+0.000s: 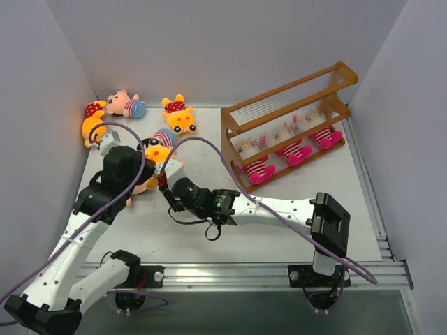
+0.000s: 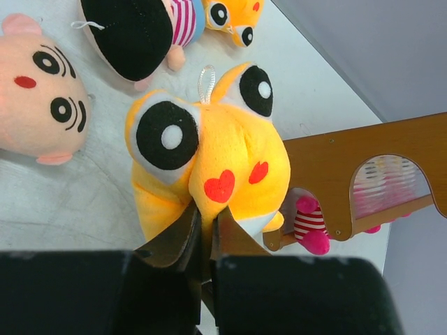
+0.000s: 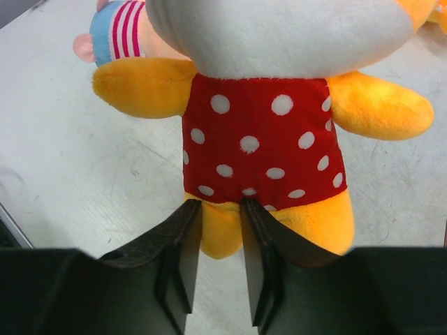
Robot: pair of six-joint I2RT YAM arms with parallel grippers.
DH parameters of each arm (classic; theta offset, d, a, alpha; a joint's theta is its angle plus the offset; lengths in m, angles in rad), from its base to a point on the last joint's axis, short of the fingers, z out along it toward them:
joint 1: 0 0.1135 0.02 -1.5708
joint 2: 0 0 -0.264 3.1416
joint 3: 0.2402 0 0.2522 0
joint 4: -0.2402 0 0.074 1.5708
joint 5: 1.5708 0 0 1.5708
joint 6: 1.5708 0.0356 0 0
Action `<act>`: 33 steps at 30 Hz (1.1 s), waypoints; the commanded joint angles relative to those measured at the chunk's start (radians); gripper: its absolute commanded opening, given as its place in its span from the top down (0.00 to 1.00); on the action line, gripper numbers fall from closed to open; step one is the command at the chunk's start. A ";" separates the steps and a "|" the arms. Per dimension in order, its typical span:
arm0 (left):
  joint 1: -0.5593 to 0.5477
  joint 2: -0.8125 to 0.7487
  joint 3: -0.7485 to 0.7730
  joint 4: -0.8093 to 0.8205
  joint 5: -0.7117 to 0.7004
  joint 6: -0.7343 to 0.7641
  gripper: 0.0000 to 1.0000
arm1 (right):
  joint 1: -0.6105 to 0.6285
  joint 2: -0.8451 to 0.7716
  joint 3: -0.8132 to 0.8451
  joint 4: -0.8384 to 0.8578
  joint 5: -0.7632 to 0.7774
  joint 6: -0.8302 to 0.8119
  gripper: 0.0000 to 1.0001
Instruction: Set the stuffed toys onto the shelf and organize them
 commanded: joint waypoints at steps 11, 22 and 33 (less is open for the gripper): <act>-0.010 -0.033 0.005 0.091 0.011 -0.078 0.97 | -0.026 -0.022 -0.031 0.002 0.018 0.025 0.55; -0.010 -0.042 -0.010 0.085 0.003 -0.078 0.98 | -0.034 -0.021 -0.023 -0.060 0.084 0.033 0.42; -0.010 -0.043 -0.007 0.085 0.008 -0.065 0.98 | -0.034 0.002 0.006 -0.041 0.064 0.016 0.44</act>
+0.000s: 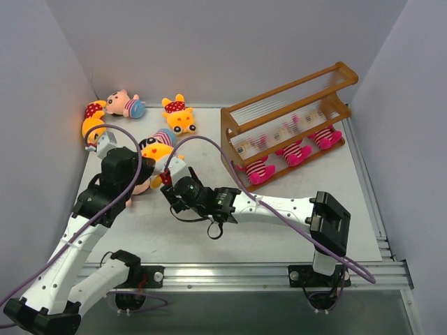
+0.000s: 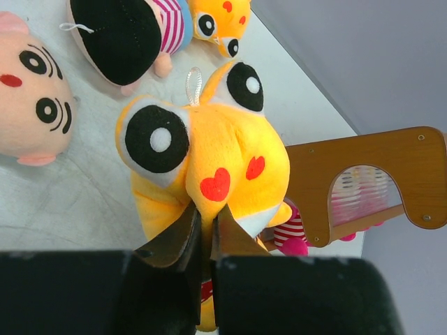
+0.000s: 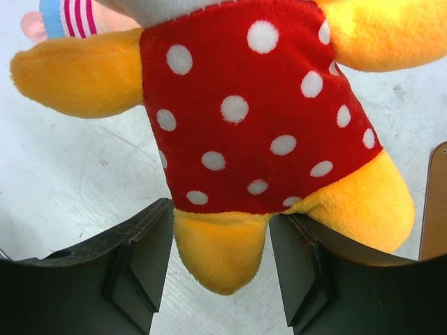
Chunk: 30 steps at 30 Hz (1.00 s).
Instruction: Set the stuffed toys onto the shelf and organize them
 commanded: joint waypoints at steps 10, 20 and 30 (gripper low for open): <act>-0.028 0.007 -0.011 0.054 0.035 0.016 0.98 | -0.013 0.008 0.072 -0.015 0.053 -0.019 0.55; -0.038 0.007 0.009 0.073 0.035 0.126 0.77 | -0.039 -0.081 0.004 -0.060 0.052 -0.040 1.00; -0.033 0.018 0.143 0.070 0.024 0.255 0.18 | -0.073 -0.262 -0.047 -0.282 -0.002 -0.101 1.00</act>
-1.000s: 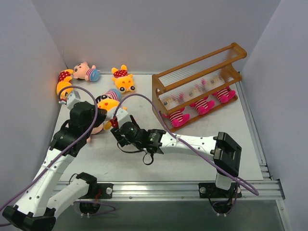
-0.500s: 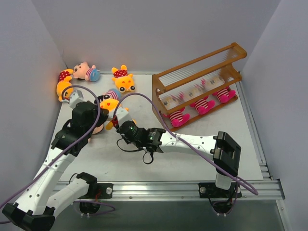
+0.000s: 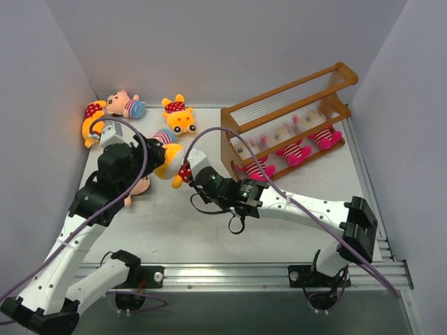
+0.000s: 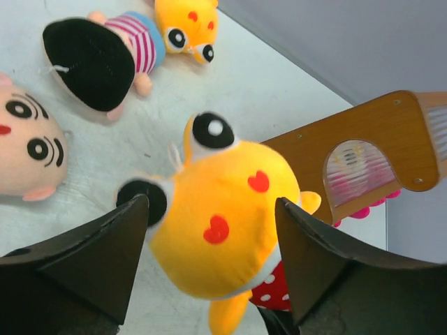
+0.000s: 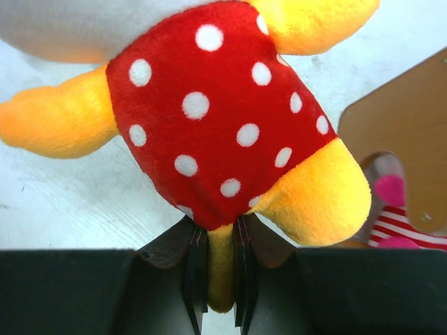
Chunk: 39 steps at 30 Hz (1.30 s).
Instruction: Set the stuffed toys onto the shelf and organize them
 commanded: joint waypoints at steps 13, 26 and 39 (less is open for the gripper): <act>0.156 0.081 0.209 0.019 0.115 0.159 0.08 | -0.101 -0.279 0.007 -0.450 -0.126 0.167 1.00; 0.221 0.069 0.126 -0.010 0.179 0.223 0.07 | -0.308 -0.434 -0.022 -0.702 -0.108 0.386 1.00; 0.236 0.078 0.098 -0.025 0.193 0.259 0.07 | -0.482 -0.446 -0.057 -0.728 -0.140 0.317 1.00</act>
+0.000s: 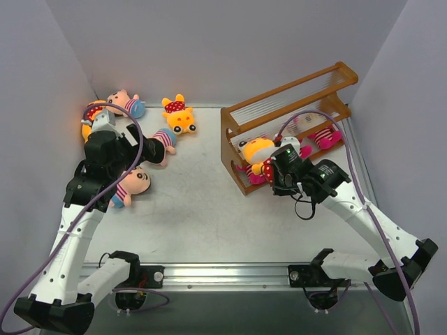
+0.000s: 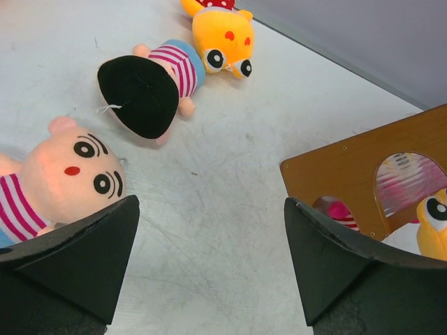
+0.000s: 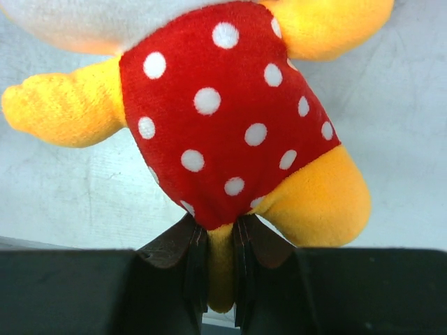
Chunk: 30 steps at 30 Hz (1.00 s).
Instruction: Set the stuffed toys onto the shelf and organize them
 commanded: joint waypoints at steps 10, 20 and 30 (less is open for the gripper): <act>0.014 0.011 -0.019 -0.022 0.058 0.141 0.07 | -0.282 0.104 0.058 0.129 -0.003 -0.252 1.00; -0.029 0.022 -0.081 -0.010 0.004 0.232 0.07 | -0.514 0.266 0.197 0.235 -0.047 -0.542 1.00; -0.130 -0.004 -0.200 0.087 -0.143 0.267 0.06 | -0.673 0.362 0.211 0.408 -0.204 -0.756 1.00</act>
